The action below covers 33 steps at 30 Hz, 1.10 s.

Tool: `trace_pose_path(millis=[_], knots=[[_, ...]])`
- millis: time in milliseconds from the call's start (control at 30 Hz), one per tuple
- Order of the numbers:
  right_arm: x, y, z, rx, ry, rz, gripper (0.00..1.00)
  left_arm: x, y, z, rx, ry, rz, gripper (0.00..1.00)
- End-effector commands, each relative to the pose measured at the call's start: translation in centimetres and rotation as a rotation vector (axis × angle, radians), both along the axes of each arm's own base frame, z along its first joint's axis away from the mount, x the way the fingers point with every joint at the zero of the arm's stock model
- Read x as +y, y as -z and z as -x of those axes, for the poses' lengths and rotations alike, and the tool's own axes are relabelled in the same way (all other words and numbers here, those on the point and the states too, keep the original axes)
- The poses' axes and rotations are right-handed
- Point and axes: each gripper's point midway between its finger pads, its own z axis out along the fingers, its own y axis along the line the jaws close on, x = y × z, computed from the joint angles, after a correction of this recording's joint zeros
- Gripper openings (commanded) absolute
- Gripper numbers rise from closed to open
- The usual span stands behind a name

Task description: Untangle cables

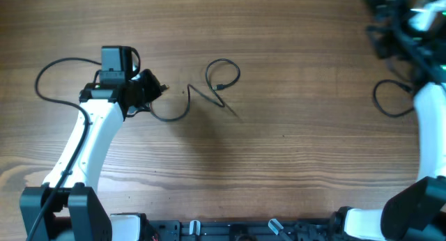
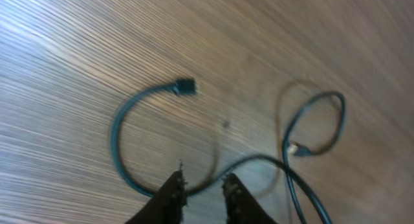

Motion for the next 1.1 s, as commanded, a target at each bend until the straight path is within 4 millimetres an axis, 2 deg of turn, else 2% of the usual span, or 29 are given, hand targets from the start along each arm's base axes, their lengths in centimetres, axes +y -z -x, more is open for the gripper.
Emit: trace_pose_path(millis=[0, 33, 67, 133, 167, 267, 333, 367, 500, 633, 767, 833, 867, 1067], knots=[[5.8, 1.6, 0.0, -0.019, -0.143, 0.186, 0.99, -2.4, 0.3, 0.7, 0.012, 0.126, 0.014, 0.94], [8.1, 2.8, 0.6, 0.011, -0.192, 0.239, 1.0, -2.3, 0.4, 0.7, 0.013, 0.123, 0.003, 1.0], [9.8, 4.0, 1.3, 0.047, -0.224, 0.294, 1.0, -2.2, 0.4, 0.7, 0.012, 0.119, 0.0, 1.0], [11.5, 5.1, 2.1, 0.089, -0.257, 0.332, 1.0, -1.8, 0.4, 0.6, 0.014, 0.106, -0.011, 1.0], [12.2, 5.2, 2.3, 0.086, -0.274, 0.345, 1.0, -1.6, 0.5, 0.6, 0.015, 0.093, -0.02, 1.0], [16.0, 4.8, 2.8, -0.021, -0.41, 0.435, 1.0, 0.3, 0.6, 0.3, 0.031, -0.088, -0.031, 1.0], [19.1, 4.5, 3.1, -0.128, -0.512, 0.52, 1.0, 1.2, 0.6, 0.1, 0.038, -0.165, -0.001, 1.0], [20.0, 4.7, 3.1, -0.145, -0.522, 0.557, 1.0, 1.6, 0.6, 0.1, 0.04, -0.175, 0.0, 1.0], [22.7, 3.8, 3.4, -0.214, -0.563, 0.646, 0.99, 3.2, 0.8, 0.5, 0.061, -0.218, -0.002, 1.0], [24.2, 2.5, 2.1, -0.202, -0.668, 0.759, 0.99, 5.1, 0.9, 0.7, 0.066, -0.271, -0.001, 1.0], [26.5, 5.2, 1.2, -0.15, -0.78, 0.802, 0.99, 5.3, 1.1, 1.2, 0.09, -0.274, -0.005, 1.0], [28.0, 7.7, 1.2, -0.121, -0.827, 0.805, 0.99, 5.3, 1.1, 1.2, 0.09, -0.274, -0.005, 1.0], [28.6, 8.3, 1.4, -0.127, -0.851, 0.815, 0.99, 5.3, 1.1, 1.2, 0.09, -0.274, -0.005, 1.0], [30.8, 9.4, 2.5, -0.218, -0.977, 0.898, 1.0, 5.3, 1.1, 1.2, 0.09, -0.274, -0.005, 1.0]])
